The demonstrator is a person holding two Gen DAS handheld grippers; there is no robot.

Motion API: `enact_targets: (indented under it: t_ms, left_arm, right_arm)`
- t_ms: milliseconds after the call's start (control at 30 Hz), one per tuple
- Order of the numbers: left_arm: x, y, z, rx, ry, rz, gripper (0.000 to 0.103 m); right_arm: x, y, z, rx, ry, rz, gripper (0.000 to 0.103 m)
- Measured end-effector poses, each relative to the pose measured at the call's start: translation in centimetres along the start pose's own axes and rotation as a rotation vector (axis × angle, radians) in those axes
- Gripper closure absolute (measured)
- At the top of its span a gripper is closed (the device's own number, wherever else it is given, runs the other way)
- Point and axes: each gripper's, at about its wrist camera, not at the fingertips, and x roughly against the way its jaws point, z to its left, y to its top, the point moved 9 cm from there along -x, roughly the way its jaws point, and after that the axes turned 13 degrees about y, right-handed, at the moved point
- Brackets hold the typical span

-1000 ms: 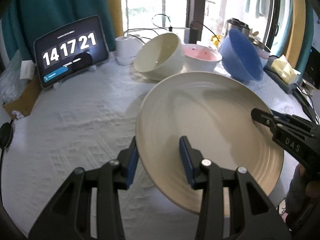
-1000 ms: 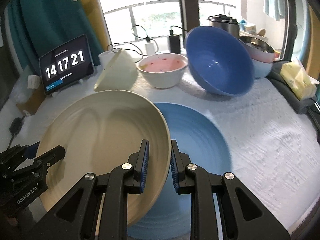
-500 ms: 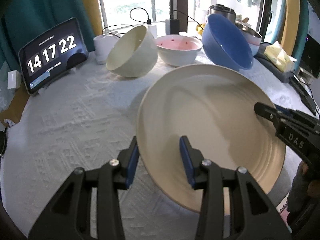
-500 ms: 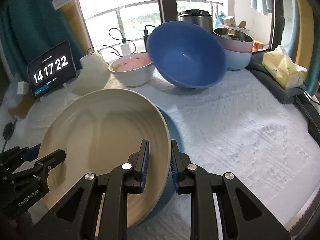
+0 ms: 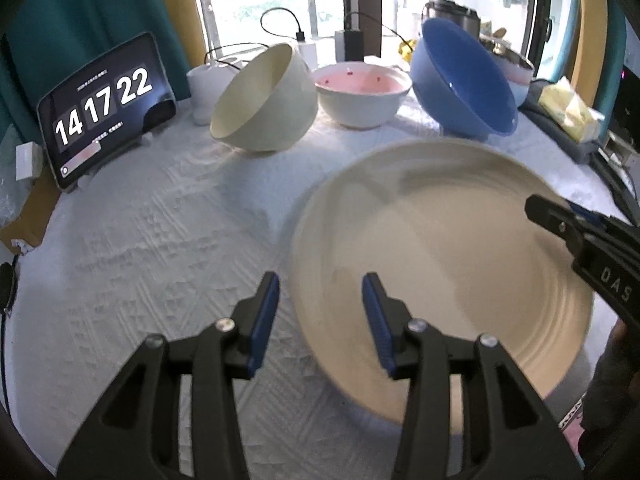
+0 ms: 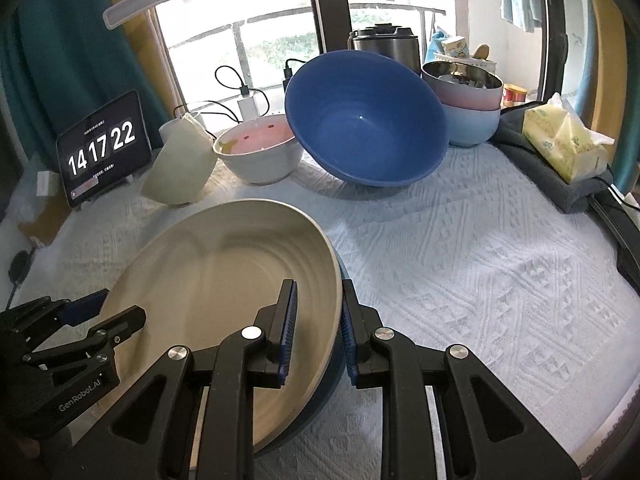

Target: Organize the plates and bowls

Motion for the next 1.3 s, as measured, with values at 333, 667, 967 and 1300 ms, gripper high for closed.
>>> enact_targets:
  t_ms: [333,667,967,1300]
  left_arm:
    - [1.0,0.4,1.9,0.076,-0.005,-0.032,0.057]
    - [1.0,0.3,2.6,0.106,-0.015,-0.024,0.056]
    - [0.1,-0.2,1.7,0.099,-0.028,0.008,0.046]
    - [-1.6,-0.8,1.1,0.126,-0.057,0.072,0.046]
  right_arm:
    - [1.2,0.6,-0.8,-0.016,-0.031,-0.035,0.059]
    - [0.4,-0.1,-2.0,-0.054,-0.028,-0.012,0.058]
    - [-1.1,-1.4,-2.4,-0.117,0.04,0.042,0.058]
    - [-2.2,-2.2,-1.0,-0.079,0.089,0.069,0.06]
